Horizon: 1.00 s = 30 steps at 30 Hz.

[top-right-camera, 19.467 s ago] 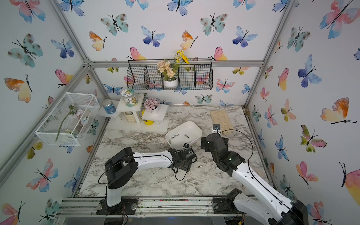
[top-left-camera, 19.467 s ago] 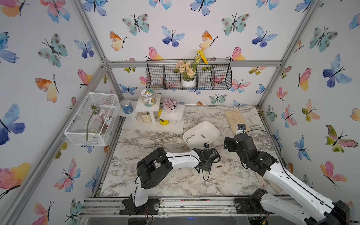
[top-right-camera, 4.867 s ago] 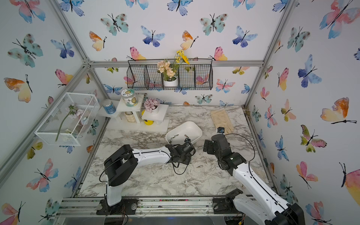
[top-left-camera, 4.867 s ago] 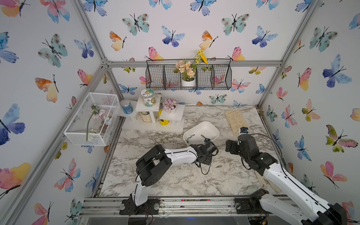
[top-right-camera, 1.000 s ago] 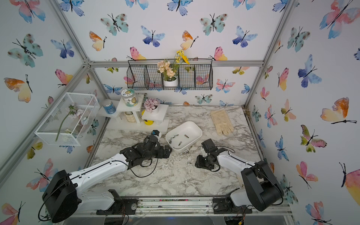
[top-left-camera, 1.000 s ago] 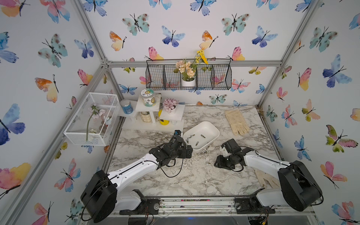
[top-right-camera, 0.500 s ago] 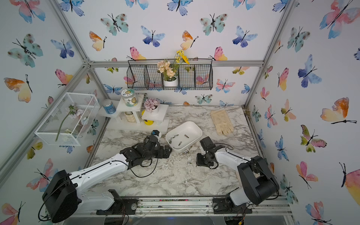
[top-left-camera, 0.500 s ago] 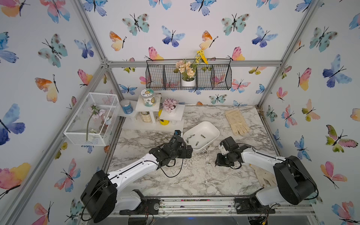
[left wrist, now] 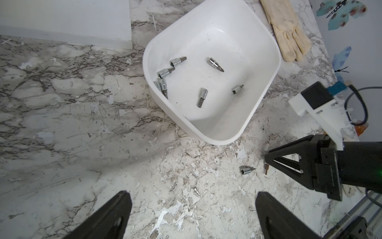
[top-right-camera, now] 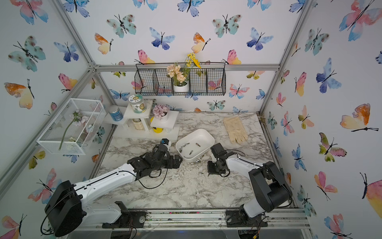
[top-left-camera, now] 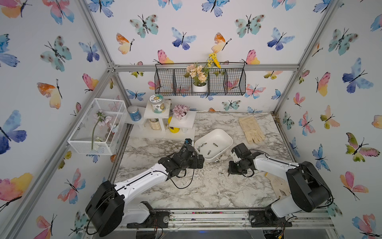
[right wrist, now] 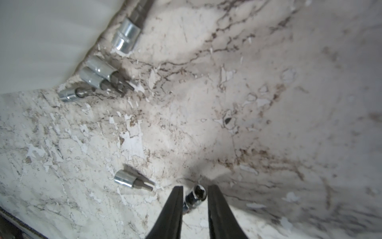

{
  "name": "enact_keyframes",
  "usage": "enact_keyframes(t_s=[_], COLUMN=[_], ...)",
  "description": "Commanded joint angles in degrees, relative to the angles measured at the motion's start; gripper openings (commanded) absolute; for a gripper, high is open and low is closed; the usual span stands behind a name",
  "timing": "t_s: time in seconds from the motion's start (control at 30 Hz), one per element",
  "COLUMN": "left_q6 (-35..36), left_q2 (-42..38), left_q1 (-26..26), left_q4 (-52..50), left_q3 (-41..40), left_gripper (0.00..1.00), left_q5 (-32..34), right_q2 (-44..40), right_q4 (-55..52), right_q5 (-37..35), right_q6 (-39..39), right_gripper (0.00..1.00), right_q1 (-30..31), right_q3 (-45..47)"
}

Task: Put the bit on the desktop into the storage box
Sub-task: Pick up the screwdriver bit from the center of the board, then place the screwdriver bit in the storage box.

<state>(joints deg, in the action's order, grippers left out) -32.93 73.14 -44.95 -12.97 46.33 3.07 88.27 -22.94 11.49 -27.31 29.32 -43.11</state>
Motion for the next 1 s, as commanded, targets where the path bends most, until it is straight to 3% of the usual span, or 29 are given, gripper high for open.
enact_keyframes(t_s=[0.0,0.63,0.97], left_q6=[-0.4,-0.6,-0.7], left_q2=[-1.4,-2.2,-2.5], left_q1=[0.2,0.2,0.2], left_q4=[0.4,0.0,0.2], left_q3=[-0.6,-1.2,-1.5], left_gripper=[0.99,0.99,0.99], left_q5=[0.2,0.7,0.8], right_q2=[3.5,2.3,-2.0], right_q4=[-2.5,-3.2,-8.2], right_q5=[-4.2,-4.3,-4.2], right_q6=[0.9,1.2,2.3], right_gripper=[0.24,0.14,0.13], right_q1=[0.5,0.9,0.9], right_q3=[1.6,-0.9,-10.4])
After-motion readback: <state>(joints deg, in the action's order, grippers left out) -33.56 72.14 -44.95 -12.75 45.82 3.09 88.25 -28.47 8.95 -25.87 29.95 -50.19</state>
